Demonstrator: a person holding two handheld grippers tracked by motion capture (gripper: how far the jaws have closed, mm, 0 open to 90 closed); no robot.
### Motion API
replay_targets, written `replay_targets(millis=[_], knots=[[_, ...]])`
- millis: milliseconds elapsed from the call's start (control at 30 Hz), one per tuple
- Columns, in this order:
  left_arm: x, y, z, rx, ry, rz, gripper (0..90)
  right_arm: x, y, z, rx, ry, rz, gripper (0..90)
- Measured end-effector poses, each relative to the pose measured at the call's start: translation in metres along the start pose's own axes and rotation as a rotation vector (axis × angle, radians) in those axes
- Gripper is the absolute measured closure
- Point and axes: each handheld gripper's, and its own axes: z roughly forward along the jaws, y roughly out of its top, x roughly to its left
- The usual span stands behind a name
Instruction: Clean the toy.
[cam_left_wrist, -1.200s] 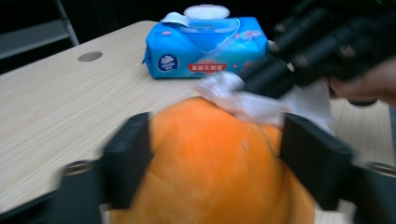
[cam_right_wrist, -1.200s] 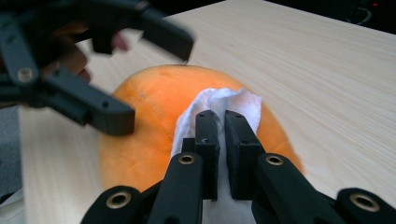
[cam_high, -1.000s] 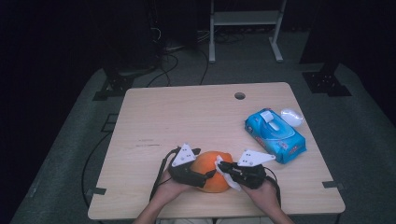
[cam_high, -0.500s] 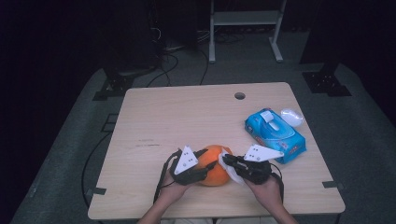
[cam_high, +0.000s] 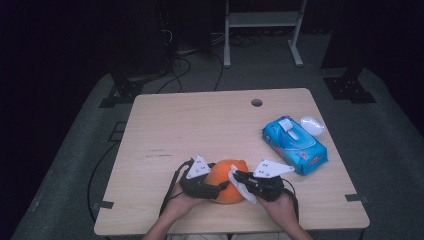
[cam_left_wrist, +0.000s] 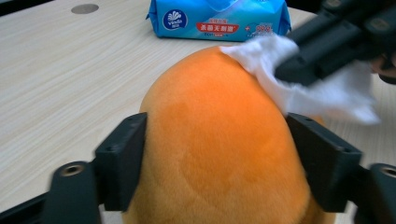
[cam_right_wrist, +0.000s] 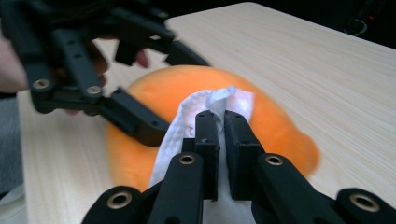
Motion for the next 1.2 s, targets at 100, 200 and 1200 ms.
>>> replay_targets(millis=[100, 200, 1200], knots=[[0.004, -0.003, 0.0, -0.002, -0.007, -0.011, 29.1, -0.012, -0.007, -0.004, 0.0, -0.023, 0.043, 83.8], [0.006, -0.004, -0.001, -0.004, -0.013, -0.019, 29.5, -0.023, -0.013, -0.006, -0.004, -0.036, 0.098, 83.8], [0.001, -0.002, 0.0, -0.033, 0.005, -0.007, 20.1, -0.016, -0.011, -0.006, 0.008, 0.026, 0.121, 83.7]])
